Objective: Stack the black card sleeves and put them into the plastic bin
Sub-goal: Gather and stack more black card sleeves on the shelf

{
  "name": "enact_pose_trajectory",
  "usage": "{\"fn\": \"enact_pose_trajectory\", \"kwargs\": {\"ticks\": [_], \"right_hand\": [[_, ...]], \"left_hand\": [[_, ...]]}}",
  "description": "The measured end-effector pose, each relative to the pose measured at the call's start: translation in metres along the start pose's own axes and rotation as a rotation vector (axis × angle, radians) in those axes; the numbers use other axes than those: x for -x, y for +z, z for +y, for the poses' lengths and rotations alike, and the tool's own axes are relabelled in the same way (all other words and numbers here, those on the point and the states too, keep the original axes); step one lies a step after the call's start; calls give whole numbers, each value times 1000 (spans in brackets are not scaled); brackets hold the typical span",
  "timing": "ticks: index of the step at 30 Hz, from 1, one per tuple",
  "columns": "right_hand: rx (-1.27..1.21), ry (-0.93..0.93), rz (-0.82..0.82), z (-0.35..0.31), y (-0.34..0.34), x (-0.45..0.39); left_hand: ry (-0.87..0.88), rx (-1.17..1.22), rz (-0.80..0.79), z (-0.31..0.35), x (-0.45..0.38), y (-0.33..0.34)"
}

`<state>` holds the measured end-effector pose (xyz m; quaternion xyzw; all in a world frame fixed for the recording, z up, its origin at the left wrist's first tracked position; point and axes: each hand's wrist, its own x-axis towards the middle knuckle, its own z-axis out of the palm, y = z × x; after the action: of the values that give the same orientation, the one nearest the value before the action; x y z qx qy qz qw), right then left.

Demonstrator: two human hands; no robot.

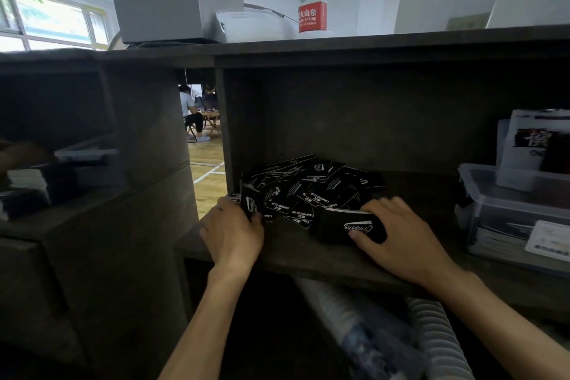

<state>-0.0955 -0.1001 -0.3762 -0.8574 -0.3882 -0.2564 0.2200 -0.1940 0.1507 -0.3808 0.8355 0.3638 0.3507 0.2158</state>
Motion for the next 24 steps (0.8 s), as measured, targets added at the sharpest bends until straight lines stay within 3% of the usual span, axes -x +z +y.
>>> {"fn": "enact_pose_trajectory", "kwargs": {"ticks": [3,5,9,12,17,18,21,24], "right_hand": [[1,1,5,0,1,0],[4,6,0,1,1,0],[-34,50,-6,4,1,0],[-18,39,-15,5,2,0],[63,7,-31,3,-1,-2],[76,25,-11,4,-3,-2],[125,55,11,12,-7,0],[131,84,-23,20,-6,3]], "left_hand": [[98,376,124,6,9,-9],[260,477,126,14,12,-11],[477,577,-230,36,17,-5],[404,757,-479,53,28,6],[316,734,-812,70,21,18],[285,727,-761,71,14,20],[211,547,-376,74,-12,34],[461,104,-257,74,-23,54]]}}
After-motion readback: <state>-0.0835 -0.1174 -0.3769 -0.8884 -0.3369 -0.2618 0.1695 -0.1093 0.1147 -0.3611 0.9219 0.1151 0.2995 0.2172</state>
